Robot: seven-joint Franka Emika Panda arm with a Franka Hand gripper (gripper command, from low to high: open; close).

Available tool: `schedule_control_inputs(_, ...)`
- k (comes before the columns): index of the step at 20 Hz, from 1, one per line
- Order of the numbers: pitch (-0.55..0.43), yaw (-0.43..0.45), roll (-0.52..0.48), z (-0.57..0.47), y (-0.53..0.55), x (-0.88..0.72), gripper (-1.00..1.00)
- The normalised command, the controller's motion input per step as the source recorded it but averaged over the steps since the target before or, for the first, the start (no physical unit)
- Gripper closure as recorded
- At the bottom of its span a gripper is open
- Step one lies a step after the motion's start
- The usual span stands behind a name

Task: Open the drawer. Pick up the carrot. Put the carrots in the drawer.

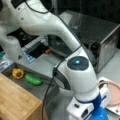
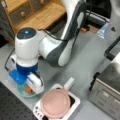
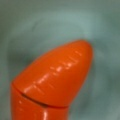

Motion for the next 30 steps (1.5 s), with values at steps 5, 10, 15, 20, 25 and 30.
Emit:
schedule_control_inputs(5, -0.066, 0.015, 0.036, -0.13, 0.02, -0.09, -1.00)
schedule_control_inputs(10, -0.099, 0.005, 0.059, -0.15, 0.04, -0.05, -1.00)
schedule_control_inputs(15, -0.102, 0.014, 0.077, -0.26, 0.02, -0.01, -1.00)
schedule_control_inputs(20, -0.088, 0.047, 0.100, -0.41, 0.00, 0.02, -1.00)
schedule_control_inputs(25, -0.059, 0.112, 0.152, -0.50, -0.07, 0.05, -1.00)
schedule_control_inputs(30, -0.077, 0.100, 0.220, -0.60, -0.08, 0.09, 1.00)
